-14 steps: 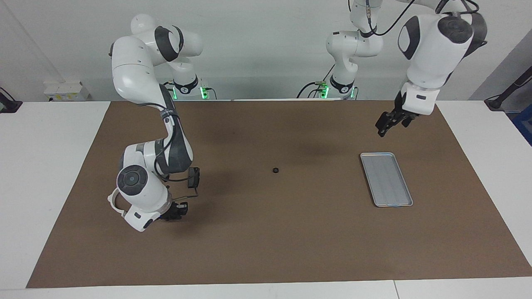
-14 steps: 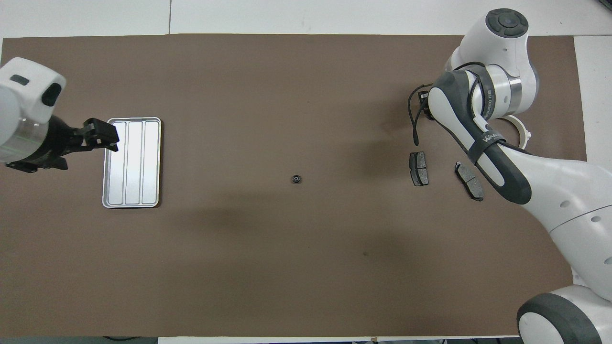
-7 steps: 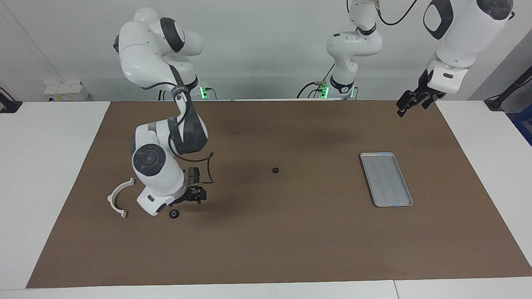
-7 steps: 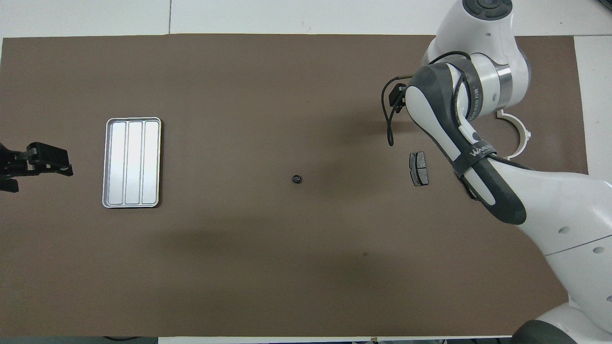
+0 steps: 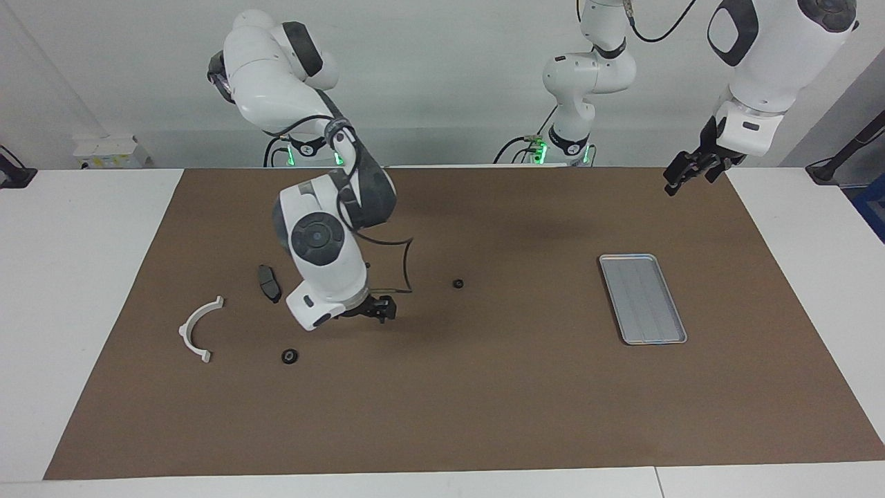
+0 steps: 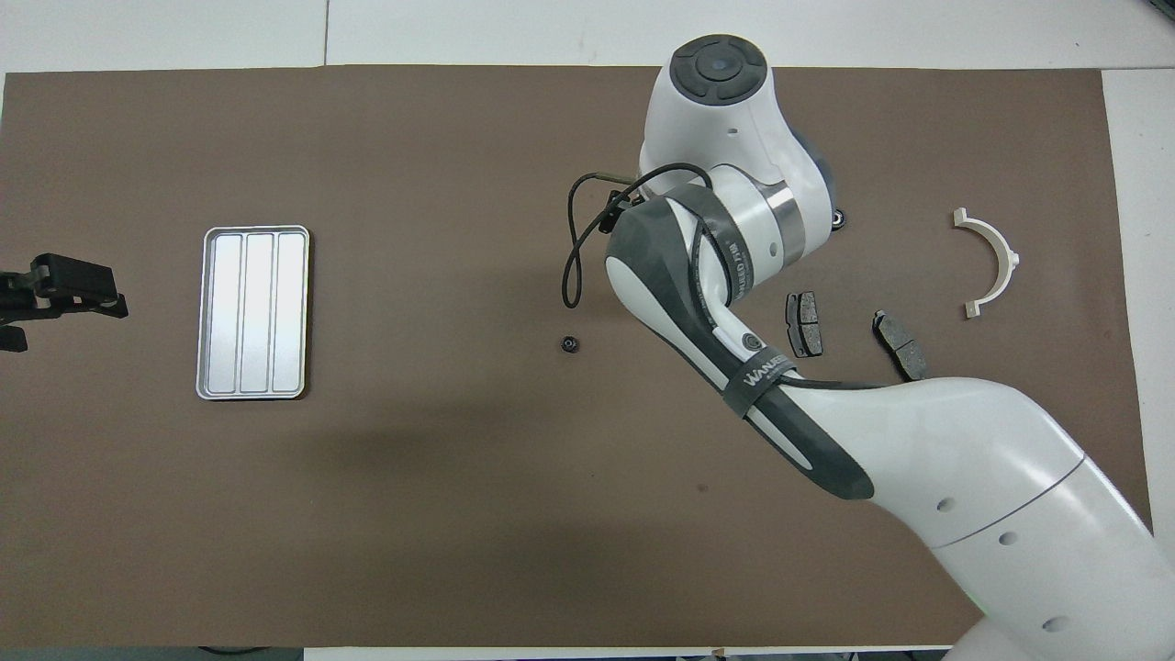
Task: Place bearing gear from tray to pile
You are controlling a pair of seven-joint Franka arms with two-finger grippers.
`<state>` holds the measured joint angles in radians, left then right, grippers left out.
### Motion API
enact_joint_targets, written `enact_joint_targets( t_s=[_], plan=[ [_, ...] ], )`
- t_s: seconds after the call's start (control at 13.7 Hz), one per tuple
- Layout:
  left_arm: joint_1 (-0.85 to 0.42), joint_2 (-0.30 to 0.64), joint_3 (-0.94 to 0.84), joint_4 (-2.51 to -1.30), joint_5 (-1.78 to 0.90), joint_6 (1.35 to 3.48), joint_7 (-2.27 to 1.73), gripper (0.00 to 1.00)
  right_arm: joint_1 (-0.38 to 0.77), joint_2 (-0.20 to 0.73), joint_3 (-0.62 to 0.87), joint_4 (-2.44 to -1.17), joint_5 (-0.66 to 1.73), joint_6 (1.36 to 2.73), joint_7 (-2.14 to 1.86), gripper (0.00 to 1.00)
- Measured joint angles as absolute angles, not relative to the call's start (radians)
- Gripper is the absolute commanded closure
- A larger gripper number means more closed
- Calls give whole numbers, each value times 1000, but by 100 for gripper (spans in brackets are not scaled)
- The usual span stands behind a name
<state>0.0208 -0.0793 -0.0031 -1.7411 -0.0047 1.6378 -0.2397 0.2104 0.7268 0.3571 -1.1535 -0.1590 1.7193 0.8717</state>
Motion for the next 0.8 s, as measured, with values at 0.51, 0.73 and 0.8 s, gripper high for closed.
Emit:
enact_joint_targets(
  t_s=[0.51,0.73,0.8],
  plan=[
    [21,12,-8,-1700,-15,1642,-198,0,284,806,358,-1159,-131,1766,1031,0],
    [18,-6,-11,-1696,-17,1633,-129,0,341,809,359,-1160,-126,1780,1048,0],
    [17,-13,-13,-1697,-17,1630,-113,0,357,809,359,-1164,-126,1782,1053,0]
  ],
)
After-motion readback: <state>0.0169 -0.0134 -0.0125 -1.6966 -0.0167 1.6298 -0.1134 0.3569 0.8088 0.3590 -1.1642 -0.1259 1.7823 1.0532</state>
